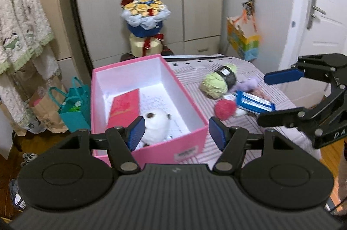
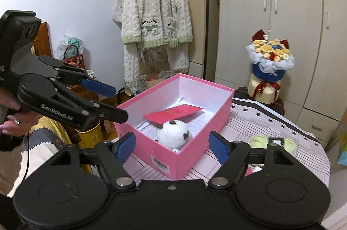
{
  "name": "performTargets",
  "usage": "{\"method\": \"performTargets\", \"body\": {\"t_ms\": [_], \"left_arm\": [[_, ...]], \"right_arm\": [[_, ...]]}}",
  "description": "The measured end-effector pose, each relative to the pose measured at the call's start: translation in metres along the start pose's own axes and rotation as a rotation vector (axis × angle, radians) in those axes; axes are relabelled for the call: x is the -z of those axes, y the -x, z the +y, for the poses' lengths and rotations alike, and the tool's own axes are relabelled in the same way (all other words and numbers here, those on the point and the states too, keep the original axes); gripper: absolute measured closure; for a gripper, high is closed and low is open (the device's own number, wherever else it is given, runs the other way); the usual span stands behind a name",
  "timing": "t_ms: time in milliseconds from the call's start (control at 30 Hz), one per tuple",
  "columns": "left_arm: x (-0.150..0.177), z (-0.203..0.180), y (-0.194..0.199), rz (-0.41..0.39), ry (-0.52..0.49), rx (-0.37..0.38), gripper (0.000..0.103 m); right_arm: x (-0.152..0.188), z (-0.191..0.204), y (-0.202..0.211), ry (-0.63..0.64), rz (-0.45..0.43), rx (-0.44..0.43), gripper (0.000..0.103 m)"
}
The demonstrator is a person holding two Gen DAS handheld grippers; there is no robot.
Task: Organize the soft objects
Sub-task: 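Move the left tool toward the blue packet on the table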
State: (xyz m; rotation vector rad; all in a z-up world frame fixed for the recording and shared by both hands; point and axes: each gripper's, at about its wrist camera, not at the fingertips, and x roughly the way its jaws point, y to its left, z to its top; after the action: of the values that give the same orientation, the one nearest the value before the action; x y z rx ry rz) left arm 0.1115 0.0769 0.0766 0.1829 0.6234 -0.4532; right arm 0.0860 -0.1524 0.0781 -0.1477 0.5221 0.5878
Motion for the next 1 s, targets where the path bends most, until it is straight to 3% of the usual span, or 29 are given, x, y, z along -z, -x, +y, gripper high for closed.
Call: {"method": "performTargets", "body": {"t_ms": [67,167,533,833,1000], "left_arm": [[0.002,-0.008,0.000,0.008,-0.012,0.023,0.039],[0.006,-0.023,-0.005,0.007,-0.031,0.062,0.028],[0.013,-0.080,-0.063,0.050,-0.079,0.246,0.028],[0.016,-0.113,-0.113,0.008,-0.116,0.213,0.028],[0.015,-0.116,-0.147,0.018,-0.065,0.239,0.031]], "right_arm": [[0.010,-0.006,0.012,-0.011,-0.011,0.016,0.019],[0.030,-0.014,0.025,-0.027,-0.019,0.051,0.018],[0.102,-0.061,0.033,-0.149,0.055,0.145,0.015],[0.125,-0.123,0.017,-0.234,0.002,0.184,0.015],[0.137,-0.152,-0.006,-0.265,0.017,0.158,0.016]]}}
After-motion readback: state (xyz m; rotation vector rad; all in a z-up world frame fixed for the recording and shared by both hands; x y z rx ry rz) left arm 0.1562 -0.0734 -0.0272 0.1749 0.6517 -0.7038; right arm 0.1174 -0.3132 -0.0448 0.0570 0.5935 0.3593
